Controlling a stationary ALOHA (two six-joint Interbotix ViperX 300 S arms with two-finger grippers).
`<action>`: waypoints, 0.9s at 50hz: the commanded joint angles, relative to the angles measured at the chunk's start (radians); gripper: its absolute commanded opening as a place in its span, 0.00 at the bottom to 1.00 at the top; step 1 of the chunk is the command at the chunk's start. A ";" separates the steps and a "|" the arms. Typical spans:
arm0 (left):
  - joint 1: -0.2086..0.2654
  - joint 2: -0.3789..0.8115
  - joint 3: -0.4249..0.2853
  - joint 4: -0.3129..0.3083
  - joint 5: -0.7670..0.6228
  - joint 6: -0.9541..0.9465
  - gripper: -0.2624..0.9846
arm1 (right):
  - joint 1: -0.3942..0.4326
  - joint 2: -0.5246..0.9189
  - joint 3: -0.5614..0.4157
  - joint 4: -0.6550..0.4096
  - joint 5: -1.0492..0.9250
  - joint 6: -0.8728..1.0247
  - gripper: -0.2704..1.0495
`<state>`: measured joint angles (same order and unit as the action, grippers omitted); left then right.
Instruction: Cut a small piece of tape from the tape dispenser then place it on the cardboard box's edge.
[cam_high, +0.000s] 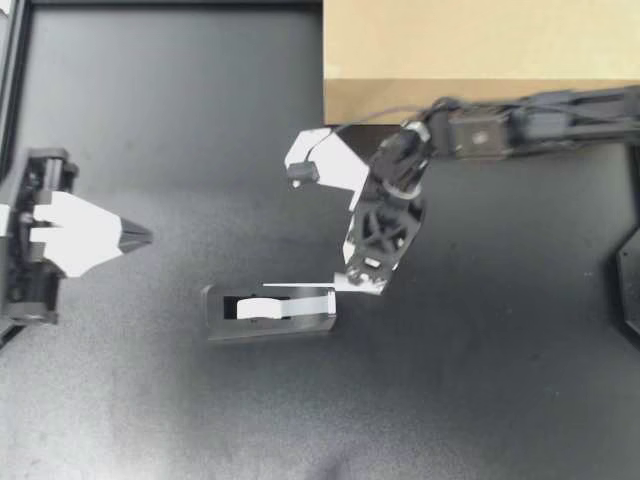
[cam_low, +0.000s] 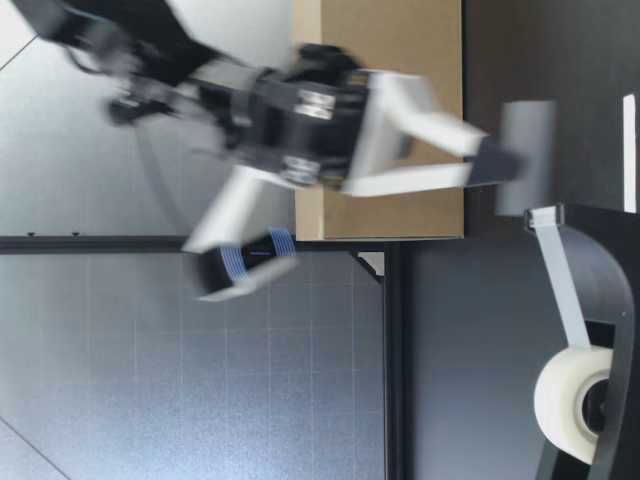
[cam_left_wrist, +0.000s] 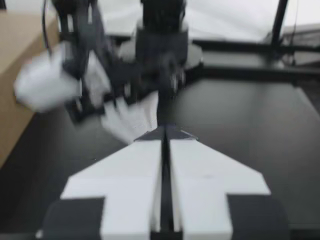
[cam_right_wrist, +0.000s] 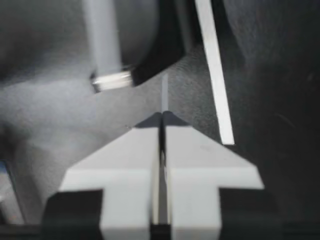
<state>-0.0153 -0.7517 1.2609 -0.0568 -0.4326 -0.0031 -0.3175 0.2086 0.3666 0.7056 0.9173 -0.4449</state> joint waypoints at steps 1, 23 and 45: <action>-0.002 0.055 -0.041 -0.006 -0.018 -0.002 0.11 | 0.002 -0.103 -0.020 -0.060 -0.009 0.008 0.14; 0.000 0.236 -0.138 -0.014 -0.038 -0.005 0.43 | 0.091 -0.221 -0.170 -0.368 0.037 0.129 0.14; 0.000 0.469 -0.225 -0.049 -0.255 0.000 0.57 | 0.186 -0.176 -0.321 -0.538 0.064 0.175 0.14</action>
<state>-0.0153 -0.3068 1.0646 -0.1043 -0.6274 -0.0061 -0.1457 0.0383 0.0874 0.1703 0.9848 -0.2715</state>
